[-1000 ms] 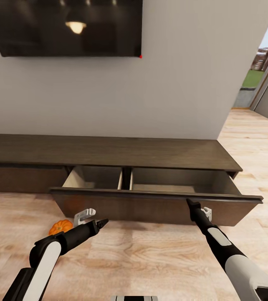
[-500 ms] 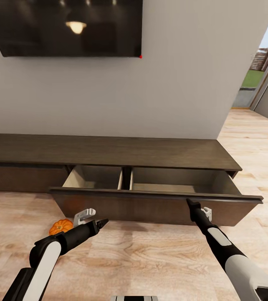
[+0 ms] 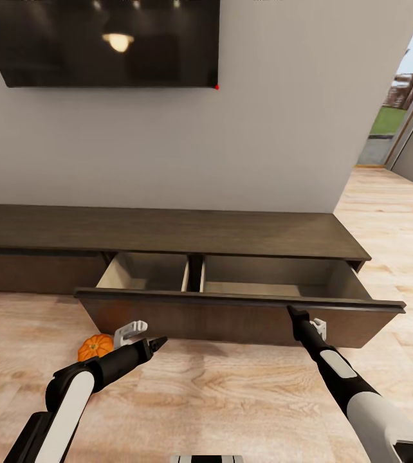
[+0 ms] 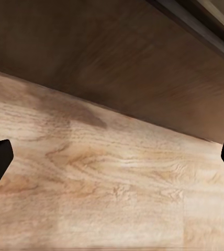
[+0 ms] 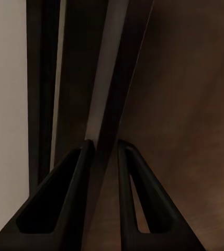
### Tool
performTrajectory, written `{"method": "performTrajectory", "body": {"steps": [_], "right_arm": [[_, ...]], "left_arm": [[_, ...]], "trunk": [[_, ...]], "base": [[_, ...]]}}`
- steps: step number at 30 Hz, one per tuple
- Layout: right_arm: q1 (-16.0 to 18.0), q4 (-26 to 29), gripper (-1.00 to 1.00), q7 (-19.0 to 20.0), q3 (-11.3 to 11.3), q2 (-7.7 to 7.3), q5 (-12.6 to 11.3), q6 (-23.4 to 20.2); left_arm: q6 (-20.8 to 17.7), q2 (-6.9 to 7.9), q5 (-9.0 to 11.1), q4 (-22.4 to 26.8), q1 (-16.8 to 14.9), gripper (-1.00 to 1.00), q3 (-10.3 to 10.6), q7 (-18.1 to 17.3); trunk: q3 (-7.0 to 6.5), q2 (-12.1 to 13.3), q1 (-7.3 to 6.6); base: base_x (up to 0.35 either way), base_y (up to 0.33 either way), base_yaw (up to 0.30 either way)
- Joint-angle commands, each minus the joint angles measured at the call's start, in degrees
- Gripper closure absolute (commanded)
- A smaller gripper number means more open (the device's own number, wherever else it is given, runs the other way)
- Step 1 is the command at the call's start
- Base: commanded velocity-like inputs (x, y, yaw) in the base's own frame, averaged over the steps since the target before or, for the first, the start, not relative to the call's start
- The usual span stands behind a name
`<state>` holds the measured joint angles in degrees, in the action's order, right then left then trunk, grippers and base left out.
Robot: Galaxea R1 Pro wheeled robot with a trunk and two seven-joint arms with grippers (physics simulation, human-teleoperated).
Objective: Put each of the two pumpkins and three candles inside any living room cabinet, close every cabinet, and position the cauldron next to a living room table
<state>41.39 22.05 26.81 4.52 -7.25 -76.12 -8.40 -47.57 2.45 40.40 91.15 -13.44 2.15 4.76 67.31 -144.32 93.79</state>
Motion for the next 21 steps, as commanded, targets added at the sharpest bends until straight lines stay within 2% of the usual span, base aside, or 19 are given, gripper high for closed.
{"method": "performTrajectory", "body": {"steps": [1,21], "right_arm": [[0.01,-0.43,1.00,0.09,1.05,-0.40,-0.78,-0.45],[0.01,-0.81,1.00,-0.38,1.14,-0.22,-0.93,-0.16]], "left_arm": [[-0.16,0.04,0.56,0.08,-0.01,-1.00,0.05,0.51],[-0.16,0.06,0.56,0.08,-0.01,-1.00,0.05,0.51]], "trunk": [[0.06,-0.01,-0.01],[0.06,-0.01,-0.01]], "base": [[-0.030,0.000,0.000],[-0.003,0.000,0.000]]}}
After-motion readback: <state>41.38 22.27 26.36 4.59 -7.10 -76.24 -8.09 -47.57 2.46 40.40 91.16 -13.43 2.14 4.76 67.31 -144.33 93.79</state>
